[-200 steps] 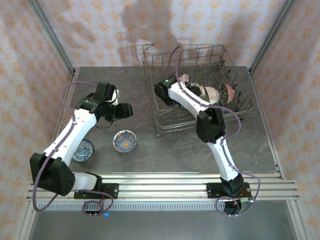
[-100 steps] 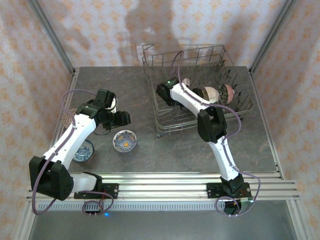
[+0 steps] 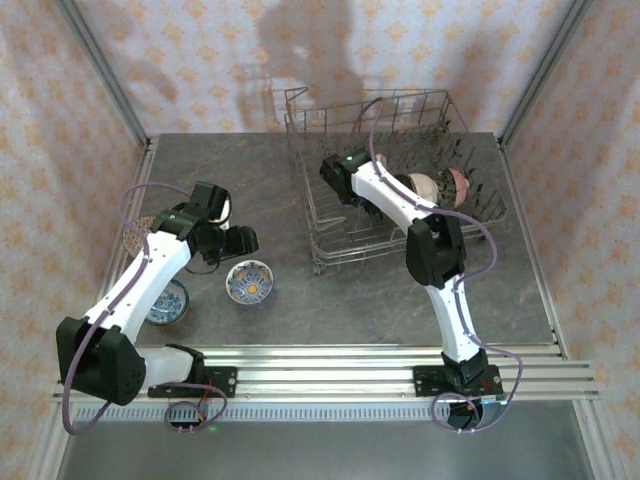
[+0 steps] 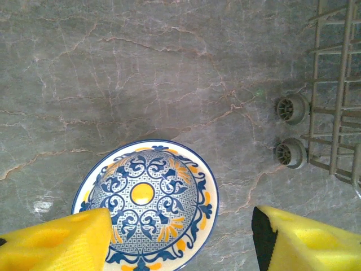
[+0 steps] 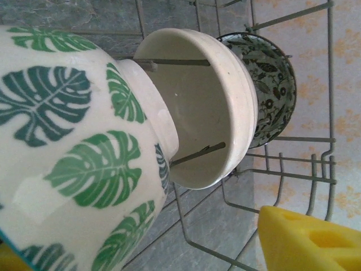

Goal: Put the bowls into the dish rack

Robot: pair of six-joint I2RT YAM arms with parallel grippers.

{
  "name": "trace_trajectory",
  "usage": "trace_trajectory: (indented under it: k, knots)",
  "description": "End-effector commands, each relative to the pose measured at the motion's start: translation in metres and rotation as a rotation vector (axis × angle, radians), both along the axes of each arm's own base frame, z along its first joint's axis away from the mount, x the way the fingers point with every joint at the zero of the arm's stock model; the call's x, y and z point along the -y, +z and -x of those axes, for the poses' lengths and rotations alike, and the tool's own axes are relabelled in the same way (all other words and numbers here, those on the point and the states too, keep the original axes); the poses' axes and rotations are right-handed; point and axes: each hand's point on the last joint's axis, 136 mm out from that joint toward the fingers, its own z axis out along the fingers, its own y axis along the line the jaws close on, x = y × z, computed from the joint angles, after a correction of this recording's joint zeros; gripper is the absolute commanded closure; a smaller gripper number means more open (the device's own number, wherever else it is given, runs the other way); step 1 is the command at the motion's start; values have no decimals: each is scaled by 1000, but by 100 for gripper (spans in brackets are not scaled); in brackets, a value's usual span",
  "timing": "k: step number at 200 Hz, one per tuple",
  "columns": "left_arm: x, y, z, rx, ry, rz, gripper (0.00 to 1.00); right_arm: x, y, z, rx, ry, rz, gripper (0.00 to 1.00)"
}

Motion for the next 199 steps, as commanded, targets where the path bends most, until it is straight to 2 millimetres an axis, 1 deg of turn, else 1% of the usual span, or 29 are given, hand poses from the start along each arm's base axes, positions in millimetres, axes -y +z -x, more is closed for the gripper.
trace_trajectory:
  k: [1, 20, 37, 54, 69, 96, 115, 131, 154, 167, 184, 199]
  knots:
    - [-11, -1, 11, -22, 50, -29, 32, -17, 15, 4, 26, 38, -145, 25]
    - [-12, 1, 12, -17, 57, -26, 31, -19, 28, 6, 49, 61, -189, 21]
    - [-12, 1, 13, -16, 65, -21, 32, -22, 40, 7, 66, 82, -223, 19]
    - [-12, 2, 13, -12, 69, -20, 31, -26, 47, 7, 73, 107, -260, 18]
    - [-12, 0, 14, -16, 72, -20, 31, -29, 48, 6, 67, 123, -268, 18]
    - [-13, -3, 14, -22, 76, -22, 31, -28, 40, 4, 33, 119, -234, 18]
    - [-15, -5, 15, -28, 76, -35, 31, -28, 34, 2, 23, 106, -224, 20]
    - [-19, -9, 18, -46, 80, -58, 30, -31, 32, 3, 25, 99, -249, 22]
    - [-30, -15, 25, -80, 105, -86, 29, -36, 34, 5, 31, 95, -305, 23]
    - [-38, -18, 29, -93, 133, -92, 28, -37, 39, 8, 39, 96, -333, 23]
    - [-47, -23, 35, -110, 187, -90, 28, -38, 44, 14, 47, 100, -370, 23]
    - [-51, -30, 39, -120, 221, -81, 27, -38, 47, 21, 50, 100, -404, 23]
